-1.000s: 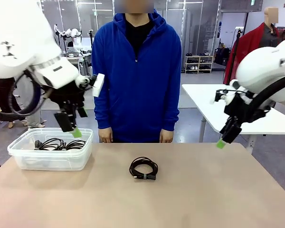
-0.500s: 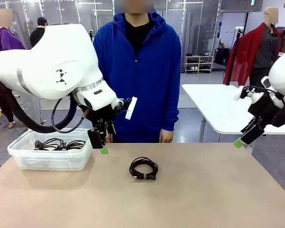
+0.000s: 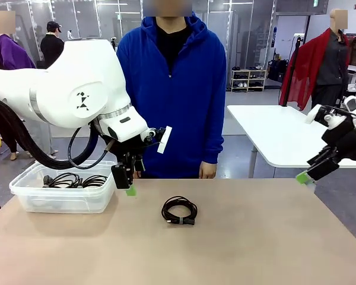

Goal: Organize and store the cables.
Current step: Place the USB Extension Cable into the Organizing box.

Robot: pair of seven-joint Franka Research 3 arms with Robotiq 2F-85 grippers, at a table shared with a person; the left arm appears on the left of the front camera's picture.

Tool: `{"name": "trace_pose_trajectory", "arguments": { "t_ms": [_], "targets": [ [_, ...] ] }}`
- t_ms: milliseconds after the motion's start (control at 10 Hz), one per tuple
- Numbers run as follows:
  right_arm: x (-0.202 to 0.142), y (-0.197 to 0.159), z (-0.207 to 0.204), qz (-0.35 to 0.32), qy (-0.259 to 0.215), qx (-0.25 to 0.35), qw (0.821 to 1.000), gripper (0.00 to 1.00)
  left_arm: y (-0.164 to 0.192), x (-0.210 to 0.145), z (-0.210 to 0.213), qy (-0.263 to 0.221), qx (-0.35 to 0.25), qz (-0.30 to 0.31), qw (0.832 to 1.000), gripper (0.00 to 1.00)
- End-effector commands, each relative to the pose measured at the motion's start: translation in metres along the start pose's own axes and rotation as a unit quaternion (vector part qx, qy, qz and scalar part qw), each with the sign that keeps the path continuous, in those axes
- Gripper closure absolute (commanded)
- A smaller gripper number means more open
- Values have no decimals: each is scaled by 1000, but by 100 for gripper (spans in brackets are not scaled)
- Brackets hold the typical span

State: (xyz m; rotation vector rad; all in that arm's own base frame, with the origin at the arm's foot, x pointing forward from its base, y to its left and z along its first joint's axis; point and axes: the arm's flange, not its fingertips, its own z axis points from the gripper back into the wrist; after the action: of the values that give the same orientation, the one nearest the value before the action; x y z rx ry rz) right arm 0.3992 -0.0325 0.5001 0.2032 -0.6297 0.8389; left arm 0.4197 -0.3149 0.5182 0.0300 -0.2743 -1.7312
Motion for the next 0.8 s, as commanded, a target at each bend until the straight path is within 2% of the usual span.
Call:
{"name": "trace_pose_trajectory", "arguments": {
  "t_ms": [0, 200, 400, 600, 700],
  "targets": [
    [-20, -3, 12, 54, -42, 30, 997, 0, 3, -2, -6, -17, 2, -23, 1000, 0],
    [-20, -4, 31, 67, -48, 50, 995, 0, 5, -2, -11, -21, 11, -37, 999, 0],
    [-8, 1, 46, 64, -33, 50, 996, 0, 8, -4, -21, -25, 17, -33, 999, 0],
    [-3, 0, 45, 64, -40, 64, 995, 0, 12, -6, -22, -28, 17, -28, 999, 0],
    [-10, 2, 45, 69, -39, 49, 996, 0, 10, -1, -18, -11, 12, -25, 1000, 0]
  ]
}}
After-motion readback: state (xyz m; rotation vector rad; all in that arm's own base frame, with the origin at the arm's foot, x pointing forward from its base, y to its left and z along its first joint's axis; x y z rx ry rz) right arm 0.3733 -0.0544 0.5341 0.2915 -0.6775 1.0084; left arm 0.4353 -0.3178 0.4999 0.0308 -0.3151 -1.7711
